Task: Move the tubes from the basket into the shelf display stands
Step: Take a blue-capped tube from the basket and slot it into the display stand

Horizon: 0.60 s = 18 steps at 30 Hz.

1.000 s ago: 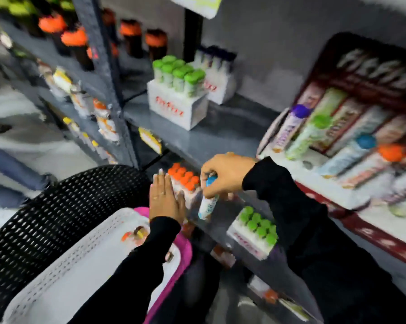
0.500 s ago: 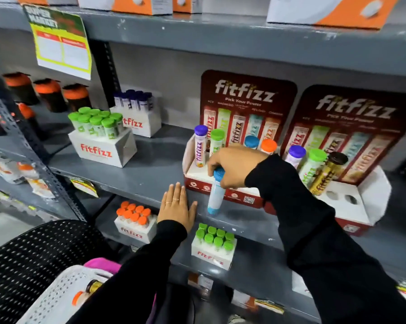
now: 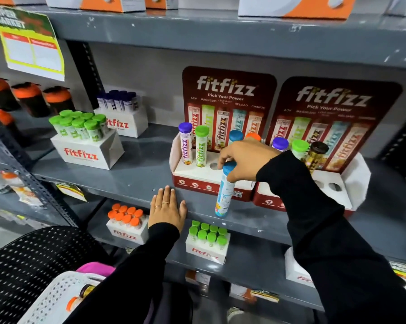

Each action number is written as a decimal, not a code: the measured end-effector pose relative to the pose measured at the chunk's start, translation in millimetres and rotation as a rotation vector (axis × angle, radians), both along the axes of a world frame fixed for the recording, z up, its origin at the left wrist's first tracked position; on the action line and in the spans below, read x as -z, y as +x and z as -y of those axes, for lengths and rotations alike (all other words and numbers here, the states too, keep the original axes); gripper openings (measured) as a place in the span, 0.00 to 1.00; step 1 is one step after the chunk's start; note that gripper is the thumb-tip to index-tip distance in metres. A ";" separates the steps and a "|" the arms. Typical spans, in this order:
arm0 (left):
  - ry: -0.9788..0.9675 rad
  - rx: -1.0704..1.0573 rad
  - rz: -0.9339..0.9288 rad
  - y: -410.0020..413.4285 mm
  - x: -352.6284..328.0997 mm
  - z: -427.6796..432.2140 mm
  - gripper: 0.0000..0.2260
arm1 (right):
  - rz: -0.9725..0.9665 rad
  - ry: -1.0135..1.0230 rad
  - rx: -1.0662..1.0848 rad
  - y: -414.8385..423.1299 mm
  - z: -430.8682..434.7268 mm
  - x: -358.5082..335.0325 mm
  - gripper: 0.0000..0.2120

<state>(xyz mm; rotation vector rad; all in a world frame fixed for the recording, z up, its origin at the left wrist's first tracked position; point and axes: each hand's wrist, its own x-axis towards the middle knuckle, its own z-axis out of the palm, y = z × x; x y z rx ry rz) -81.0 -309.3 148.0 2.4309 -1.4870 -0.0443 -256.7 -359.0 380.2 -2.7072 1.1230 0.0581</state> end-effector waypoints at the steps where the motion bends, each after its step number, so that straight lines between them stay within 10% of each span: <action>1: 0.003 0.001 0.004 -0.2 -0.2 -0.4 0.41 | -0.006 0.001 0.002 -2.6 -0.1 -0.9 0.13; 18: -0.064 -0.036 0.005 -5.6 3.3 0.3 0.35 | 0.186 0.010 0.235 -58.4 18.9 -5.2 0.16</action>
